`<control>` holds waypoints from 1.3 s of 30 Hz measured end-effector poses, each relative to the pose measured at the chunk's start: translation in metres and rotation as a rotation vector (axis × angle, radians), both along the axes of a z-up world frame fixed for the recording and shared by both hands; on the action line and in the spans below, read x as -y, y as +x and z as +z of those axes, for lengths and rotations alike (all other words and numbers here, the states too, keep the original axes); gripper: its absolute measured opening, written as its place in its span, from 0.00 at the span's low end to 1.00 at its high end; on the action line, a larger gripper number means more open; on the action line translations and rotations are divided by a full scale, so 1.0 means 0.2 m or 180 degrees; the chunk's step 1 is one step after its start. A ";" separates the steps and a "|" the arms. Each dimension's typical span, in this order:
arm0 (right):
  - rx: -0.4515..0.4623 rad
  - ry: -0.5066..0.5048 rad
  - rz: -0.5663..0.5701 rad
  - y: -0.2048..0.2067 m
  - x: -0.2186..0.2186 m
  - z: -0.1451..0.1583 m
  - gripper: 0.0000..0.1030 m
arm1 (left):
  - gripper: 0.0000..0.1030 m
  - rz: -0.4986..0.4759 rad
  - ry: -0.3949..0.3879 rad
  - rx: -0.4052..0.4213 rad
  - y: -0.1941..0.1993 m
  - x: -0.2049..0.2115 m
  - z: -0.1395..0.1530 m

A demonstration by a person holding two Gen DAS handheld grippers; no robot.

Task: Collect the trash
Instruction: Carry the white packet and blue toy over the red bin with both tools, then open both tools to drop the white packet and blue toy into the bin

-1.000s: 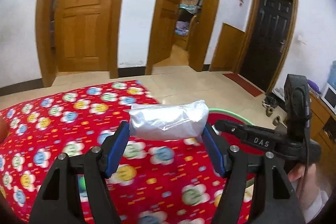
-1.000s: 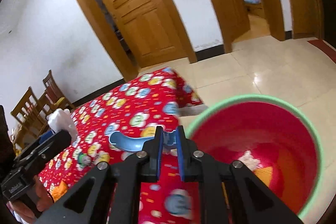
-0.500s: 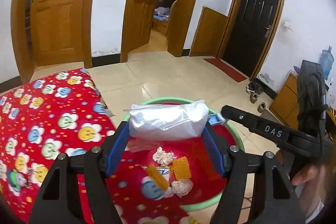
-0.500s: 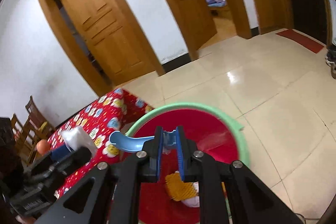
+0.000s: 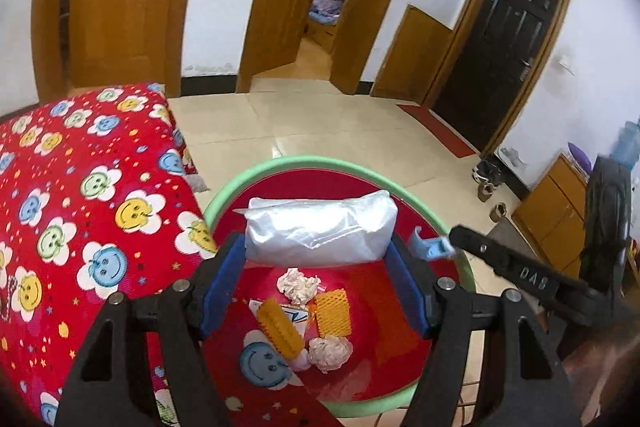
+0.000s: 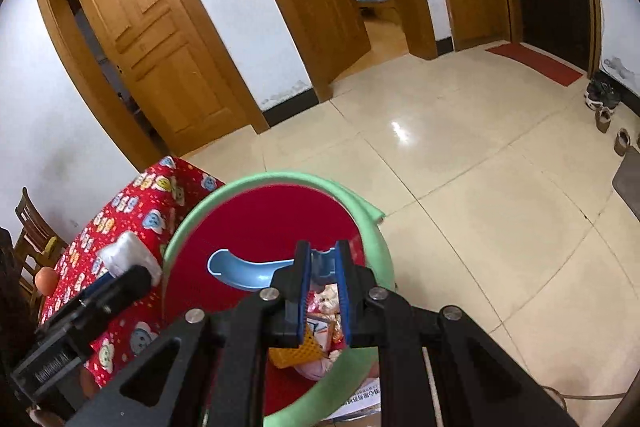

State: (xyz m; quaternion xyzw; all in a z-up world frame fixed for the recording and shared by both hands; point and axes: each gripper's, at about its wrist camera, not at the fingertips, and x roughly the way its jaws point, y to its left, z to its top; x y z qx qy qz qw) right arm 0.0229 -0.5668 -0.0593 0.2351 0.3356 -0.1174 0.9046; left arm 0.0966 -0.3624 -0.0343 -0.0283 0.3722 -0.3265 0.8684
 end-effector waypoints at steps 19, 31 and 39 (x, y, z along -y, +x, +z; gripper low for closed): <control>-0.0103 -0.0074 0.0062 -0.02 -0.03 -0.06 0.14 | 0.81 -0.0218 0.0083 0.0391 -0.11 0.06 0.07; -0.0070 -0.0237 0.0292 0.02 -0.16 -0.05 0.14 | 0.94 -0.0193 0.0025 0.0499 -0.14 0.04 0.09; -0.0043 -0.0392 0.0387 0.02 -0.25 -0.08 0.28 | 0.94 -0.0120 -0.0085 0.0384 -0.11 0.00 0.08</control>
